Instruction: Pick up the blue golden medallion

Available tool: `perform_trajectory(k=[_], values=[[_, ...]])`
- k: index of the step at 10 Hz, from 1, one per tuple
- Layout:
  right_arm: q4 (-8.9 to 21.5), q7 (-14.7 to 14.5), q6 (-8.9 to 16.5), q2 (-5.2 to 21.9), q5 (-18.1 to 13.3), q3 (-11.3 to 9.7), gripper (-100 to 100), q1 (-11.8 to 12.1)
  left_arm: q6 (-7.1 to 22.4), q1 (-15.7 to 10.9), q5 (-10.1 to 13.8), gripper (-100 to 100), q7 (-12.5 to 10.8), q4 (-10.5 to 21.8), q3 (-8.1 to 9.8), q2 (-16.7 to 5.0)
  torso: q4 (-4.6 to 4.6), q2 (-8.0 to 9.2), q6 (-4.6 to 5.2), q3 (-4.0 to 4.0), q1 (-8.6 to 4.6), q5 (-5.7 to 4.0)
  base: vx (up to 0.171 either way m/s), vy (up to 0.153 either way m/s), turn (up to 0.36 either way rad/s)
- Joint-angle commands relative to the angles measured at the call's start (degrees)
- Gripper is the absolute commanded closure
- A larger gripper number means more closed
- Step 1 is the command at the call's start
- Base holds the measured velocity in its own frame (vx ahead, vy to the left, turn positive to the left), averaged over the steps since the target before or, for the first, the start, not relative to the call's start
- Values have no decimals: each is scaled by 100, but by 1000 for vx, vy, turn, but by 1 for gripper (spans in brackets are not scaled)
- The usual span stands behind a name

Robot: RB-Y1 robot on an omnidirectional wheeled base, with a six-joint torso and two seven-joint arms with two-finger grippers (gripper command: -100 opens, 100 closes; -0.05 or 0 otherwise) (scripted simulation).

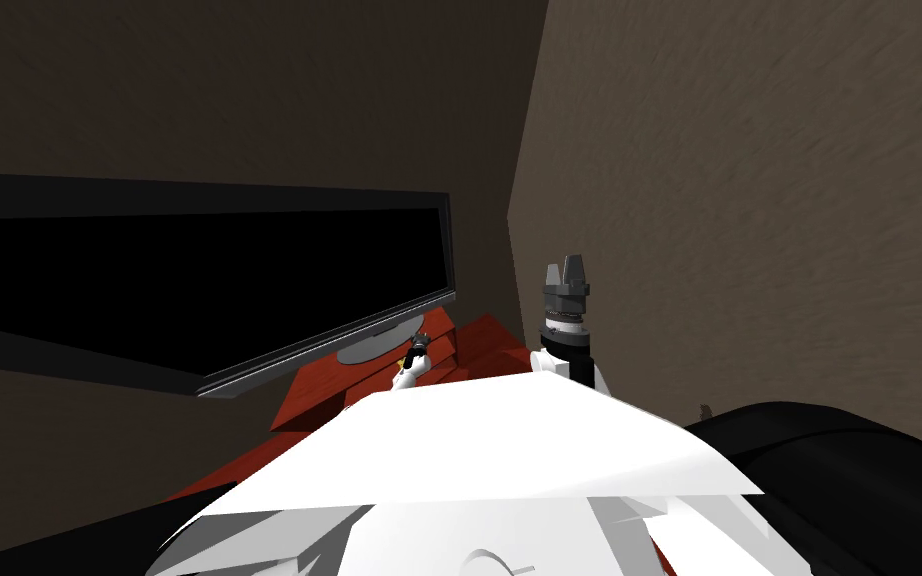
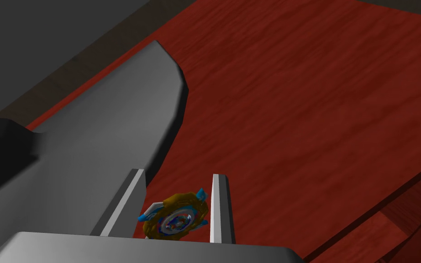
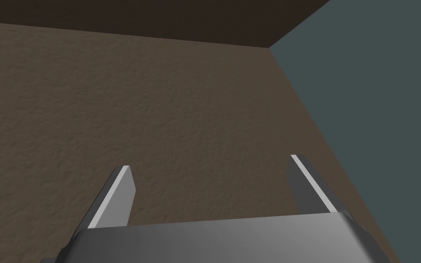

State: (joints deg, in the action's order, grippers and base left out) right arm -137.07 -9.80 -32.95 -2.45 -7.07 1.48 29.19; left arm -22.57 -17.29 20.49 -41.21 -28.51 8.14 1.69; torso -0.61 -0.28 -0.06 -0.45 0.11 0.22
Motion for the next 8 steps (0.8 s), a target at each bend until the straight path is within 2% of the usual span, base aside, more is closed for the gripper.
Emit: perform_trajectory(k=[1, 2, 4, 5, 6, 7, 8], values=[[0, 0, 0, 0, 0, 0, 0, 0, 275, 286, 1, 100, 150, -286, 53, 90, 0, 0, 0, 0, 0, 0, 6, -1, -9], [0, 0, 0, 0, 0, 0, 0, 0, 275, 312, 1, 100, 150, -658, 53, 90, -19, 5, -6, -7, 6, 8, -14, -1, 11], [0, 0, 0, 0, 0, 0, 0, 0, 275, 312, 1, 100, 150, -706, 53, 90, -16, 5, -6, -6, 12, 10, -11, -1, -1], [0, 0, 0, 0, 0, 0, 0, 0, 382, 598, 78, 100, 213, -939, -67, 85, -16, 5, -8, -5, 13, 11, 32, -11, 2], [0, 0, 0, 0, 0, 0, 0, 0, 382, 624, 78, 100, 213, -1134, -67, 85, -22, -2, -10, -12, 12, 12, 30, -11, 16], [0, 0, 0, 0, 0, 0, 0, 0, 489, 905, 156, 100, 275, -1355, -186, 81, -19, -9, -6, -14, 11, 11, 38, -11, -2], [0, 0, 0, 0, 0, 0, 0, 0, 489, 937, 156, 100, 275, -1468, -186, 81, -24, -11, -8, -17, 12, 12, 40, -13, 9]])
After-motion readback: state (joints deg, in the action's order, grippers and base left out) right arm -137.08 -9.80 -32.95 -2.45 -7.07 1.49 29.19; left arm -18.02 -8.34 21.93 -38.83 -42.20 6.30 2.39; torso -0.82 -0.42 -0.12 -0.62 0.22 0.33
